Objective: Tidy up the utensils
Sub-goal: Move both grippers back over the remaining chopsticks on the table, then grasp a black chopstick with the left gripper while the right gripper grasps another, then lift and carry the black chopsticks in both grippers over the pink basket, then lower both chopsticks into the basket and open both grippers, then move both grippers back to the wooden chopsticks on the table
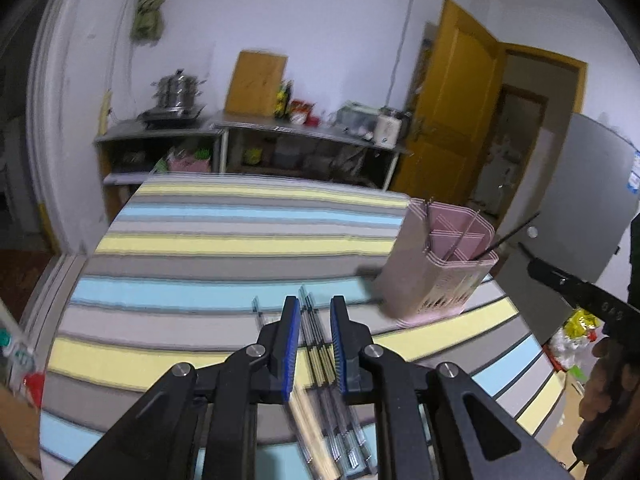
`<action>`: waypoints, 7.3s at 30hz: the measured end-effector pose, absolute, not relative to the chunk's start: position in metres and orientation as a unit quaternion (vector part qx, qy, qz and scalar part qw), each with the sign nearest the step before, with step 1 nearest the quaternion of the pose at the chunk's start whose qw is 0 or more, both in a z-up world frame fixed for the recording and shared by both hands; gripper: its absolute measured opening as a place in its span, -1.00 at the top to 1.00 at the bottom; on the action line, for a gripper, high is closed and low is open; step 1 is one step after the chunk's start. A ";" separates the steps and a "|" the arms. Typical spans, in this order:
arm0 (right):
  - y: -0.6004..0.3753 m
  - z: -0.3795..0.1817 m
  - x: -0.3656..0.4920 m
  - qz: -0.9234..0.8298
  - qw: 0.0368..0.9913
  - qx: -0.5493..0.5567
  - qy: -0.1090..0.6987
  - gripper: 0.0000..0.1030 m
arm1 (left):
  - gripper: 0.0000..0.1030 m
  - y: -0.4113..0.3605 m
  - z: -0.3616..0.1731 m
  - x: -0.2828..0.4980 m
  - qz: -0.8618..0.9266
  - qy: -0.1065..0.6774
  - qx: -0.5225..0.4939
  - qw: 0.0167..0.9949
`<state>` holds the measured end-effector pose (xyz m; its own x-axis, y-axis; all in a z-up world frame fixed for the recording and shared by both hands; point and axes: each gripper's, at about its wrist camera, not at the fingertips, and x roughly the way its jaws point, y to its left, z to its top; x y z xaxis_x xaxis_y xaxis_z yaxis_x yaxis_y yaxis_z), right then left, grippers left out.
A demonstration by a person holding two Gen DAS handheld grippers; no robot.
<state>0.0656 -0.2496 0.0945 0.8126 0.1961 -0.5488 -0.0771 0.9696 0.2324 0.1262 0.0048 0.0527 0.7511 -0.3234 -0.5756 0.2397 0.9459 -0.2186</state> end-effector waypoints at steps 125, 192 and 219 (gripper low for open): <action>-0.184 0.091 0.088 0.148 0.926 0.106 0.331 0.89 | 0.91 0.007 0.104 0.139 -0.192 0.326 -0.086 0.921; -0.310 0.099 0.136 0.019 0.944 0.132 0.300 0.79 | 0.86 -0.136 0.095 0.240 -0.299 0.335 -0.053 0.892; -0.234 0.038 0.062 0.101 0.920 0.103 0.363 0.78 | 0.84 -0.012 0.010 0.125 -0.188 0.373 -0.073 0.906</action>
<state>0.0615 -0.2337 0.0383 0.7156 0.2616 -0.6477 -0.1112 0.9581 0.2640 0.1252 -0.0116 0.0100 0.6509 -0.3953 -0.6482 0.2866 0.9185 -0.2724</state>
